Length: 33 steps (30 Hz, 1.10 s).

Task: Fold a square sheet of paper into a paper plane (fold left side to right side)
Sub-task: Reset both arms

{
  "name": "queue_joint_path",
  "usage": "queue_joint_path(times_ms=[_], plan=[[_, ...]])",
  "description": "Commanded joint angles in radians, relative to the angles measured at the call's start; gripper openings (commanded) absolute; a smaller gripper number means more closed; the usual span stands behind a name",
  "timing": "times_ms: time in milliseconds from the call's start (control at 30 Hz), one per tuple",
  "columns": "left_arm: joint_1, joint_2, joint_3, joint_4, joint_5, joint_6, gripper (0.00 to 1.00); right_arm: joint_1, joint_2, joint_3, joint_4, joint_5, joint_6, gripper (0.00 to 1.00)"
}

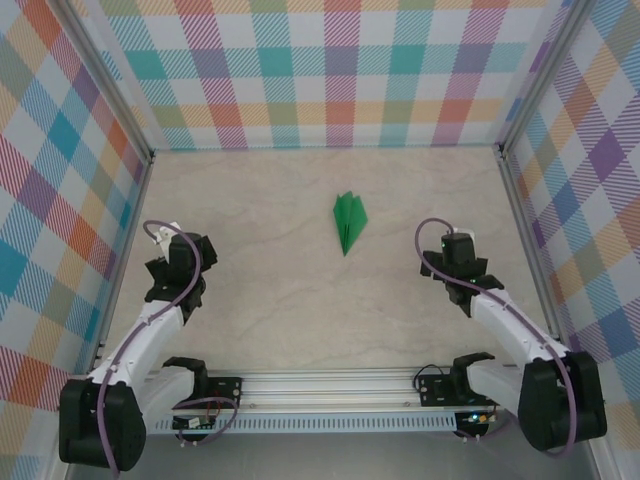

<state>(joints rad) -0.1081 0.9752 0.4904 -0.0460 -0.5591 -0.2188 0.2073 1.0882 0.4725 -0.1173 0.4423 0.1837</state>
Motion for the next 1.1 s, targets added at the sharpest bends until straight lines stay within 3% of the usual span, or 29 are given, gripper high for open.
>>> queue_joint_path(times_ms=[0,200,300,400,600,633,800,1067], plan=[[0.008,0.047,-0.048,0.233,0.032,0.068,1.00,-0.012,0.087,-0.058,0.415,0.009,-0.100,1.00],[0.008,0.239,-0.090,0.500,0.139,0.113,1.00,-0.024,0.270,-0.067,0.766,-0.111,-0.232,1.00],[0.008,0.317,-0.096,0.609,0.193,0.132,1.00,-0.028,0.348,-0.052,0.858,-0.152,-0.273,1.00],[0.008,0.378,-0.091,0.664,0.238,0.147,1.00,-0.046,0.370,-0.049,0.868,-0.188,-0.265,1.00],[0.007,0.442,-0.103,0.781,0.306,0.216,1.00,-0.153,0.456,-0.116,1.070,-0.355,-0.193,1.00],[0.007,0.464,-0.119,0.833,0.312,0.219,1.00,-0.160,0.428,-0.079,0.947,-0.384,-0.195,1.00],[0.007,0.591,-0.133,0.989,0.362,0.245,1.00,-0.201,0.440,-0.061,0.932,-0.439,-0.164,0.99],[0.015,0.591,-0.084,0.885,0.339,0.223,1.00,-0.201,0.438,-0.058,0.922,-0.438,-0.164,1.00]])
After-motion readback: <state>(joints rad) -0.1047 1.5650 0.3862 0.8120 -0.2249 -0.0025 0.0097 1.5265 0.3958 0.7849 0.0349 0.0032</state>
